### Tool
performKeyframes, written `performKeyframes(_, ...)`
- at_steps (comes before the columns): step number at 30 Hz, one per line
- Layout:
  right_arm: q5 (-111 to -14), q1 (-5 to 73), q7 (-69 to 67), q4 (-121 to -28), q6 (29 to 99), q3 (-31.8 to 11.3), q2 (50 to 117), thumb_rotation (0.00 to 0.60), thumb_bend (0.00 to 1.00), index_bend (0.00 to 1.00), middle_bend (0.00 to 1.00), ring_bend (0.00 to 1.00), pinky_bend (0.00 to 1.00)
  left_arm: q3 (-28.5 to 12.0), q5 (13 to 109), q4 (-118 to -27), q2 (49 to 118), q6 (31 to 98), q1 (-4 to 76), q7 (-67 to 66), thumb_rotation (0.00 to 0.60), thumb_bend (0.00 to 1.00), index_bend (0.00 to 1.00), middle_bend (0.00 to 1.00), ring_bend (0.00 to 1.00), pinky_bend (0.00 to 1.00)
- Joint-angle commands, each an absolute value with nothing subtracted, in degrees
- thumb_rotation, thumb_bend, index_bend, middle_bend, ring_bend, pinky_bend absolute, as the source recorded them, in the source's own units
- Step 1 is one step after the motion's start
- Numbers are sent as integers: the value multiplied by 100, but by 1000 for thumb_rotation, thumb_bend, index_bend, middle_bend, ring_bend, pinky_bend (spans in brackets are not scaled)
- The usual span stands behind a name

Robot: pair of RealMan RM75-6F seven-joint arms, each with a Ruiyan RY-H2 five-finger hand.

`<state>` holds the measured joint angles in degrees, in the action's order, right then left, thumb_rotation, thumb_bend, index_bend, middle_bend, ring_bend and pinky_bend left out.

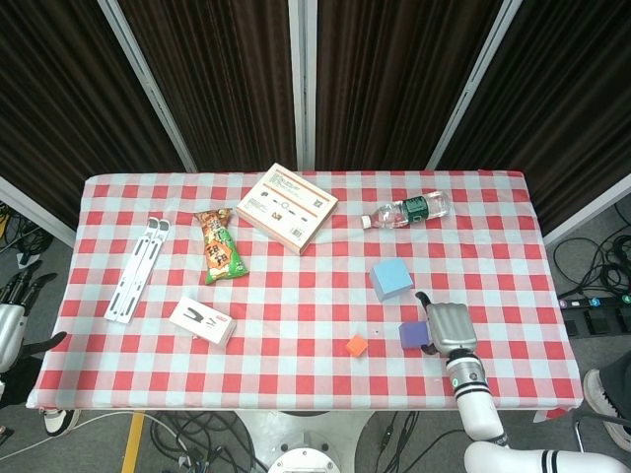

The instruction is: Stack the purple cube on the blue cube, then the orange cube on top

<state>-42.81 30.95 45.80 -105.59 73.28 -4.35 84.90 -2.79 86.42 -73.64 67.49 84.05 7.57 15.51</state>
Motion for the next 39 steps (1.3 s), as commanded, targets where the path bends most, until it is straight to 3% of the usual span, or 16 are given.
performKeyframes(1, -4228, 3085, 4592, -10634, 7306, -388, 8474, 600, 33, 244, 1000, 1000, 1000, -281, 8639, -7363, 6746, 8405, 757, 1560, 600, 52, 216, 143, 133, 271)
performKeyframes(16, -4039, 3224, 4707, -10512, 7284, -424, 8734, 600, 47, 337, 1000, 1000, 1000, -274, 8627, -7283, 6760, 8396, 742, 1636, 600, 51, 216, 143, 133, 271)
performKeyframes(31, -4103, 3241, 4760, -10520, 7457, -430, 8773, 600, 105, 496, 1000, 1000, 1000, -279, 8632, -7306, 6738, 8392, 748, 1629, 600, 52, 216, 143, 133, 271)
performKeyframes(39, -4186, 3340, 4826, -11187, 7613, -683, 8296, 600, 100, 498, 1000, 1000, 1000, -293, 8611, -7335, 6710, 8379, 751, 1665, 600, 51, 216, 143, 133, 271)
